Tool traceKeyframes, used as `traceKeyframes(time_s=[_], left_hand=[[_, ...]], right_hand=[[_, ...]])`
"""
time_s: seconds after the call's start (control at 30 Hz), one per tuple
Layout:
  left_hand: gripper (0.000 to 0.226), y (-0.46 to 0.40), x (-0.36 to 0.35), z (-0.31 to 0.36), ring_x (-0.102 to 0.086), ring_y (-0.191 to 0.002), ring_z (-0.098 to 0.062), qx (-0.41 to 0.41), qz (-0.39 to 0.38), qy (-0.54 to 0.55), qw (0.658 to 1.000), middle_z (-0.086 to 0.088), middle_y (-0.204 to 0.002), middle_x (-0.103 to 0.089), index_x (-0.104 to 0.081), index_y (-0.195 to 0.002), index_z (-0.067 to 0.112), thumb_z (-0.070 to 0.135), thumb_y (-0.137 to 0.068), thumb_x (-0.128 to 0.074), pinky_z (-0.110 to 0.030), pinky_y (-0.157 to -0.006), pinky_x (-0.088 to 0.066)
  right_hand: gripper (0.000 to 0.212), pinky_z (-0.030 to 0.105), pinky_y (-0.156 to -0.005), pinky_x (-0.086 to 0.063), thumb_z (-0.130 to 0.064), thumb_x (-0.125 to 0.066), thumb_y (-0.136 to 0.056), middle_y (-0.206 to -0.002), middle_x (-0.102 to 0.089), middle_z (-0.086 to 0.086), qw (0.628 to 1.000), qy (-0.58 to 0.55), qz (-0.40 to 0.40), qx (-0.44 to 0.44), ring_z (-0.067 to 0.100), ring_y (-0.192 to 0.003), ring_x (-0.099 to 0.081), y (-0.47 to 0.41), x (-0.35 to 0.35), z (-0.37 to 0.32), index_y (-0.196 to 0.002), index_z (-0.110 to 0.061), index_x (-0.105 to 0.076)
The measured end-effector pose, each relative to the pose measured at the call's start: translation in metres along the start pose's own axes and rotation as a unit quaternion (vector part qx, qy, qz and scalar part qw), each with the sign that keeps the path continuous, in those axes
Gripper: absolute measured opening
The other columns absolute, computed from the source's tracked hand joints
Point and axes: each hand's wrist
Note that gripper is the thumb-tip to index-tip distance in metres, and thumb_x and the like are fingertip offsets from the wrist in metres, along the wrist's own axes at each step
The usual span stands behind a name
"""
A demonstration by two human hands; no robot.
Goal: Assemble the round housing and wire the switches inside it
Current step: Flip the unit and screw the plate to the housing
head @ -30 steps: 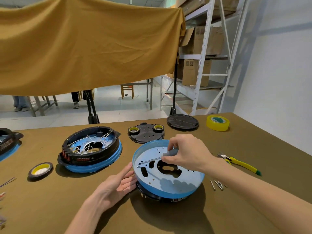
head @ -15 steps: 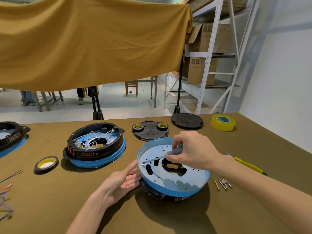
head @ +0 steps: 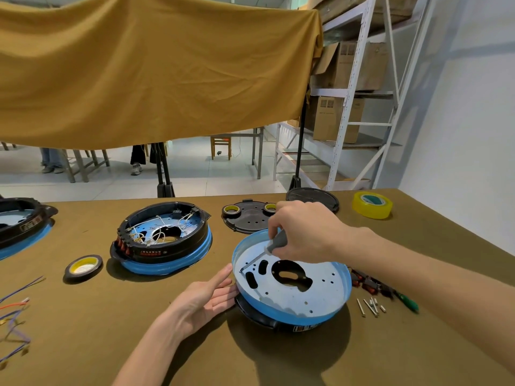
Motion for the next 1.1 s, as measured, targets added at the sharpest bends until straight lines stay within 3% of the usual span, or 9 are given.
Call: traceKeyframes(time_s=[0.13, 0.27, 0.47, 0.6, 0.67, 0.8, 0.93, 1.0, 1.1], left_hand=[[0.08, 0.003, -0.002, 0.002, -0.075, -0.103, -0.03, 0.007, 0.0, -0.008, 1.0, -0.02, -0.108, -0.077, -0.063, -0.125, -0.001, 0.04, -0.063, -0.09, -0.039, -0.085, -0.062], [0.078, 0.008, -0.002, 0.002, -0.076, -0.099, -0.029, 0.01, -0.003, -0.007, 1.0, -0.021, -0.11, -0.076, -0.061, -0.127, -0.002, 0.039, -0.066, -0.089, -0.037, -0.077, -0.064], [0.069, 0.01, -0.001, 0.002, -0.077, -0.098, -0.031, 0.013, -0.009, 0.005, 1.0, -0.023, -0.106, -0.076, -0.06, -0.112, 0.002, 0.038, -0.061, -0.09, -0.04, -0.085, -0.063], [0.066, 0.011, -0.001, 0.003, -0.077, -0.096, -0.032, 0.019, -0.01, 0.016, 1.0, -0.024, -0.104, -0.076, -0.06, -0.109, 0.006, 0.037, -0.06, -0.091, -0.041, -0.082, -0.064], [0.063, 0.013, 0.001, 0.003, -0.076, -0.099, -0.036, 0.035, -0.015, 0.031, 0.999, -0.027, -0.106, -0.075, -0.057, -0.111, 0.007, 0.036, -0.066, -0.09, -0.046, -0.09, -0.062], [0.057, 0.017, 0.006, 0.003, -0.075, -0.099, -0.042, 0.081, -0.022, 0.093, 0.992, -0.033, -0.11, -0.072, -0.051, -0.122, 0.007, 0.026, -0.079, -0.085, -0.05, -0.081, -0.063], [0.05, 0.02, 0.007, 0.002, -0.074, -0.099, -0.044, 0.093, -0.018, 0.143, 0.985, -0.035, -0.111, -0.071, -0.053, -0.13, 0.002, 0.004, -0.085, -0.075, -0.05, -0.071, -0.065], [0.048, 0.022, 0.004, 0.001, -0.075, -0.098, -0.042, 0.094, -0.013, 0.167, 0.981, -0.033, -0.111, -0.072, -0.058, -0.128, -0.003, -0.003, -0.082, -0.072, -0.048, -0.07, -0.065], [0.041, 0.025, -0.003, -0.002, -0.077, -0.092, -0.038, 0.084, -0.005, 0.187, 0.979, -0.03, -0.107, -0.074, -0.064, -0.121, -0.006, -0.009, -0.081, -0.071, -0.045, -0.066, -0.065]], right_hand=[[0.023, 0.038, -0.069, -0.059, -0.027, -0.08, -0.081, -0.098, -0.073, 0.0, 0.995, -0.046, -0.089, 0.008, 0.024, -0.087, -0.067, -0.027, 0.023, -0.013, -0.102, -0.019, -0.079], [0.041, 0.042, -0.083, -0.06, -0.026, -0.088, -0.076, -0.105, -0.073, 0.001, 0.991, -0.092, -0.098, 0.008, 0.022, -0.097, -0.068, -0.052, 0.035, -0.016, -0.113, -0.016, -0.075], [0.048, 0.031, -0.06, -0.054, -0.06, -0.065, -0.092, -0.088, -0.07, -0.002, 0.999, -0.03, -0.041, -0.012, 0.014, -0.076, -0.066, -0.083, 0.022, -0.014, -0.112, -0.017, -0.068], [0.049, 0.034, -0.059, -0.061, -0.04, -0.072, -0.092, -0.105, -0.064, 0.005, 0.978, -0.144, -0.148, -0.024, 0.019, -0.087, -0.068, -0.095, 0.031, -0.01, -0.129, -0.02, -0.047], [0.043, 0.032, -0.058, -0.062, -0.03, -0.072, -0.091, -0.106, -0.065, 0.008, 0.978, -0.157, -0.139, -0.019, 0.024, -0.087, -0.071, -0.096, 0.033, -0.01, -0.126, -0.02, -0.049], [0.041, 0.041, -0.069, -0.064, -0.05, -0.059, -0.099, -0.092, -0.073, 0.008, 0.997, -0.033, -0.065, -0.019, 0.024, -0.076, -0.072, -0.094, 0.023, -0.015, -0.109, -0.011, -0.066], [0.03, 0.024, -0.049, -0.056, -0.032, -0.07, -0.095, -0.087, -0.071, 0.005, 0.973, -0.164, -0.156, -0.043, 0.019, -0.065, -0.07, -0.088, 0.037, -0.01, -0.116, -0.015, -0.058], [0.029, 0.023, -0.049, -0.054, -0.024, -0.072, -0.093, -0.088, -0.072, 0.007, 0.971, -0.191, -0.141, -0.044, 0.023, -0.069, -0.072, -0.083, 0.044, -0.006, -0.116, -0.016, -0.058], [0.032, 0.026, -0.051, -0.049, -0.043, -0.069, -0.095, -0.085, -0.068, 0.001, 0.993, -0.1, -0.043, -0.033, 0.014, -0.065, -0.066, -0.079, 0.046, -0.005, -0.111, -0.016, -0.062]])
Point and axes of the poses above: each hand's wrist, its own y-axis away from the middle knuckle, its own x-axis out of the back of the hand, z = x × y
